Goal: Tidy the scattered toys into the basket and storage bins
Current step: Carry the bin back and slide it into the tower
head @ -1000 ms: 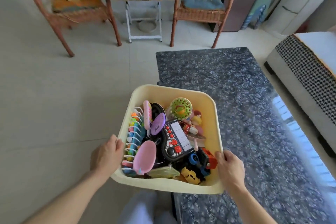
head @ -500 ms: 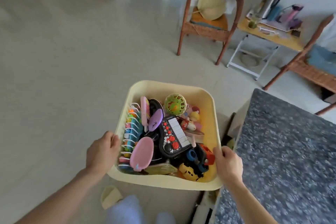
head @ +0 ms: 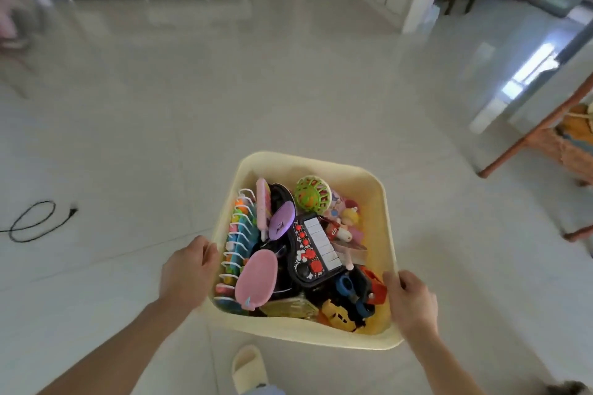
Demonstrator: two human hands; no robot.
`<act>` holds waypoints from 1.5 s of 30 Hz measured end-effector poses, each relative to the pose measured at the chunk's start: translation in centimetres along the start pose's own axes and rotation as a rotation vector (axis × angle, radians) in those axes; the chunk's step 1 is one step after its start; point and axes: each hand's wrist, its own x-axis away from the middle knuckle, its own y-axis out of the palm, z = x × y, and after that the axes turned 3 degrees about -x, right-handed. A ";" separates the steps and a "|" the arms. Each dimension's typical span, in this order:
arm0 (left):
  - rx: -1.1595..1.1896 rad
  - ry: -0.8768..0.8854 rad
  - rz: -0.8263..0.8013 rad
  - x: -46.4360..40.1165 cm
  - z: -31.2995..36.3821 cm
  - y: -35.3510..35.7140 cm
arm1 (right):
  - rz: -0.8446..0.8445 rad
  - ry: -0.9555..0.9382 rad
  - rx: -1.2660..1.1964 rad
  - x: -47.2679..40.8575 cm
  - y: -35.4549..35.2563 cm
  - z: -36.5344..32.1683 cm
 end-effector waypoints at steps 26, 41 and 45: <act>0.037 -0.763 0.346 -29.8 -11.2 -12.6 | -0.647 -0.566 0.284 -24.3 28.5 -47.0; 0.052 -0.704 0.295 -62.8 -23.1 -18.4 | -0.649 -0.618 0.373 -35.3 46.5 -73.3; 0.002 -0.649 0.308 -72.4 -25.7 -22.5 | -0.635 -0.618 0.331 -37.9 50.9 -81.3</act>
